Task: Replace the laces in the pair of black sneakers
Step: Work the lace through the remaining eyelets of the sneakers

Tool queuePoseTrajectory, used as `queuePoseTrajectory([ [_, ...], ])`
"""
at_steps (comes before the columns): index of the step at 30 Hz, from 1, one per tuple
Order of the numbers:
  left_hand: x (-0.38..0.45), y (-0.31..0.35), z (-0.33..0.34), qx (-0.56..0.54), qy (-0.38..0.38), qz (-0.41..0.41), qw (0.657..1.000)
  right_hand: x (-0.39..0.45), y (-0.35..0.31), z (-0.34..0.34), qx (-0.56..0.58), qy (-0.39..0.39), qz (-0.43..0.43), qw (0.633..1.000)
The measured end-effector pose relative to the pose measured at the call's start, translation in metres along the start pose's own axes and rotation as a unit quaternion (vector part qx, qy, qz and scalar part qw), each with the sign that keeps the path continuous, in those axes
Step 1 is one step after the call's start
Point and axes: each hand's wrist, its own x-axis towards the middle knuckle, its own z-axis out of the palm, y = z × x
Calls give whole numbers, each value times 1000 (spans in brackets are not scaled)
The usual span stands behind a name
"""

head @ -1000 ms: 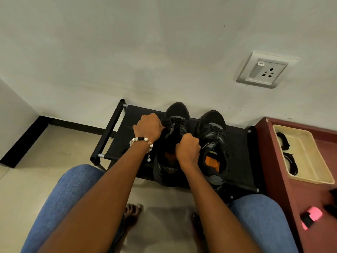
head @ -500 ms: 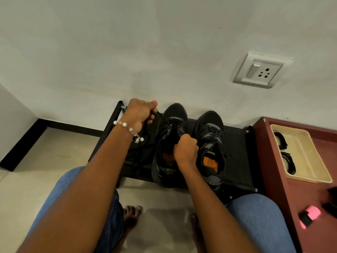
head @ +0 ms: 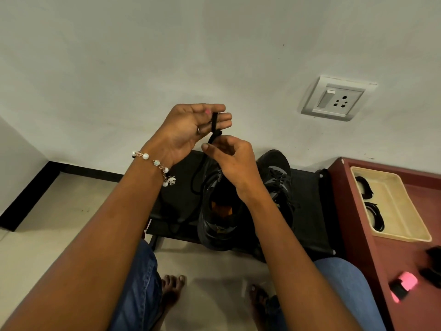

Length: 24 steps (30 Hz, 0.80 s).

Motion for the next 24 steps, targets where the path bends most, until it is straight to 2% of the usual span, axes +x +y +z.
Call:
queuePoseTrajectory([
  [5, -3, -3, 2, 25, -14, -4, 1000, -4, -3, 3, 138, 30, 26, 990],
  [8, 0, -7, 2, -61, 54, -1, 997, -1, -1, -7, 230, 15, 129, 964],
  [10, 2, -9, -1, -115, 113, -12, 987, 3, 4, -19, 243, 55, 208, 946],
  [11, 3, -11, -3, -119, 130, -17, 984, 6, 7, -25, 200, 100, 221, 949],
  [13, 3, -14, -4, -100, 140, -22, 985, 10, 14, -35, -26, 208, 172, 963],
  [14, 3, -14, -4, -90, 141, -20, 986, 10, 16, -38, -148, 250, 130, 948],
  [16, 3, -15, -1, -79, 146, -8, 986, 8, 8, -43, -278, 278, 50, 918],
  [18, 4, -16, 1, -82, 148, 7, 986, 8, -4, -47, -341, 229, -14, 912],
  [20, 6, -19, 3, -89, 140, 22, 986, 10, -13, -43, -354, 112, -62, 927],
  [22, 6, -22, 6, -68, 129, 36, 989, 8, -17, -31, -249, 23, -67, 966],
  [24, 6, -24, 8, -45, 124, 45, 990, 4, -17, -22, -104, 15, -28, 994],
])
